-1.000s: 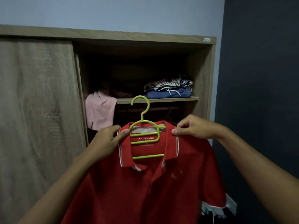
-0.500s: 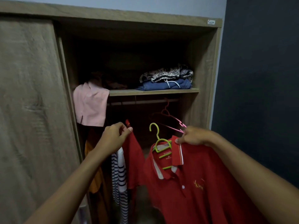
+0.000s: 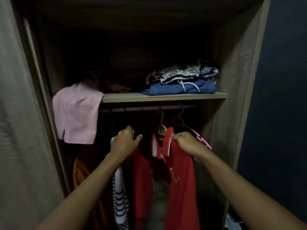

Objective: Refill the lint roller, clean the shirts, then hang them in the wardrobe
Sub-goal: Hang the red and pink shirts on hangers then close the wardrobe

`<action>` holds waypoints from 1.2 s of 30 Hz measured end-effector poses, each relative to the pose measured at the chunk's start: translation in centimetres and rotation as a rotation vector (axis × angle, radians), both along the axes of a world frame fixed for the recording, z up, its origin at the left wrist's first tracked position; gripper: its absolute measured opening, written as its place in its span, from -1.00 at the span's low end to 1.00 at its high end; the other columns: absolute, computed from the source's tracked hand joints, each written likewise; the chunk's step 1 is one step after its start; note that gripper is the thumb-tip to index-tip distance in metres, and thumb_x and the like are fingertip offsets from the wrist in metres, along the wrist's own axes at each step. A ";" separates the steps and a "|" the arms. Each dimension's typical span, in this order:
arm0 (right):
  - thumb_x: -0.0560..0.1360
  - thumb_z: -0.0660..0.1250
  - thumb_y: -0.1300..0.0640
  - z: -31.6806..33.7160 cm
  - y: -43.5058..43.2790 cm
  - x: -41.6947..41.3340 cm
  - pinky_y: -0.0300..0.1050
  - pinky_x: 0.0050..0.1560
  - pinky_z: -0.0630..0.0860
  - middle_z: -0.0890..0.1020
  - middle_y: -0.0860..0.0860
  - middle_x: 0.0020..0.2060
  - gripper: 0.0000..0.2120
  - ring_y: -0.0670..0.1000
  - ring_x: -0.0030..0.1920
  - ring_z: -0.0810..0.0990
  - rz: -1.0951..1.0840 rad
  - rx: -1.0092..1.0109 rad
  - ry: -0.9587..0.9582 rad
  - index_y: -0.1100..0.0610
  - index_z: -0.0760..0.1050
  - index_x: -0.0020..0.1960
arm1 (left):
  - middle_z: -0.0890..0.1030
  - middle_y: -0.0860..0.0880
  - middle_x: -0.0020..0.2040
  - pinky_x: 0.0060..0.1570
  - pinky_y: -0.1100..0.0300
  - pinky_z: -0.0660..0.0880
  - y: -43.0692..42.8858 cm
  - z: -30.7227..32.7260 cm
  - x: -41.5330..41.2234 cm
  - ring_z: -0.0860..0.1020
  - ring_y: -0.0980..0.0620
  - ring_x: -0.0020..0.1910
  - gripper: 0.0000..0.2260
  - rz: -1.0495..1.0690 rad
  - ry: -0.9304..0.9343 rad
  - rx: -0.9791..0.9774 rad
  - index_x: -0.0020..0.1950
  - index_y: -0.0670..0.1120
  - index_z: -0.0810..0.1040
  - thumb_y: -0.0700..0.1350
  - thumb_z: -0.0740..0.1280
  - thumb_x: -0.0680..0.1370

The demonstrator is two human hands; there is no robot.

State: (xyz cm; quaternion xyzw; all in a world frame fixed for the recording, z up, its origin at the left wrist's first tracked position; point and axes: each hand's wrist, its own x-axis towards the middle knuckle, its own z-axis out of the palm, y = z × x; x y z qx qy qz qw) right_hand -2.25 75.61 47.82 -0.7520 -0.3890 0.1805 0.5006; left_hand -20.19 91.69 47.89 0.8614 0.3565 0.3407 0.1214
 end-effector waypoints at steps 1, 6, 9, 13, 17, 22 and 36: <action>0.56 0.22 -0.06 -0.2 1.0 0.3 0.00 -0.21 0.44 0.60 0.18 -0.28 -0.51 0.13 -0.27 0.56 -0.007 0.018 -0.018 0.42 0.55 -0.03 | 0.62 -0.05 -0.07 -0.02 -0.01 0.58 0.5 -0.2 0.6 0.63 -0.14 -0.01 -0.67 0.031 0.018 -0.001 0.07 -0.09 0.48 0.17 0.36 0.54; 0.63 0.19 -0.03 -0.2 5.0 1.3 -0.04 -0.27 0.35 0.52 0.07 -0.40 -0.65 0.06 -0.38 0.49 -0.007 0.098 -0.062 0.11 0.50 -0.24 | 0.61 -0.16 0.14 0.03 -0.03 0.57 2.6 -1.2 2.4 0.62 -0.23 0.12 -0.54 0.129 0.137 -0.011 0.25 -0.15 0.39 0.12 0.40 0.53; 0.65 0.19 0.01 0.3 6.3 1.4 -0.08 -0.34 0.28 0.43 -0.02 -0.48 -0.66 -0.03 -0.45 0.40 0.021 0.117 -0.067 0.08 0.43 -0.28 | 0.59 -0.21 0.20 0.06 -0.04 0.57 3.5 -1.2 2.8 0.60 -0.26 0.16 -0.53 0.133 0.194 -0.026 0.28 -0.16 0.37 0.01 0.44 0.51; 0.66 0.17 0.03 0.1 7.9 1.7 -0.13 -0.40 0.23 0.39 -0.05 -0.48 -0.64 -0.08 -0.46 0.36 0.043 0.086 -0.076 0.07 0.39 -0.30 | 0.55 -0.24 0.24 0.11 -0.07 0.55 4.1 -0.6 2.8 0.57 -0.28 0.21 -0.50 0.131 0.291 -0.047 0.34 -0.17 0.34 -0.06 0.45 0.51; 0.67 0.15 0.04 -0.7 8.5 1.6 -0.17 -0.41 0.28 0.44 -0.05 -0.45 -0.62 -0.09 -0.45 0.41 0.054 0.007 -0.108 0.09 0.39 -0.31 | 0.55 -0.24 0.25 0.14 -0.04 0.56 4.2 0.1 2.3 0.57 -0.26 0.22 -0.51 0.118 0.330 -0.052 0.34 -0.15 0.36 -0.06 0.47 0.51; 0.66 0.17 0.01 -0.7 8.8 1.4 -0.18 -0.40 0.28 0.45 -0.05 -0.42 -0.59 -0.09 -0.42 0.41 0.061 -0.054 -0.200 0.07 0.36 -0.36 | 0.55 -0.24 0.26 0.18 -0.04 0.56 4.0 0.8 1.8 0.56 -0.26 0.24 -0.51 0.092 0.361 -0.064 0.35 -0.13 0.38 -0.05 0.46 0.50; 0.61 0.25 -0.09 8.1 5.2 -2.3 -0.12 -0.21 0.55 0.69 0.07 -0.27 -0.63 -0.01 -0.26 0.65 0.189 0.008 -0.563 0.14 0.65 -0.15 | 0.69 -0.02 -0.21 -0.16 0.14 0.57 -2.5 18.5 -5.2 0.66 0.03 -0.22 -0.95 -0.239 0.055 0.237 -0.05 -0.07 0.63 -0.13 0.38 0.57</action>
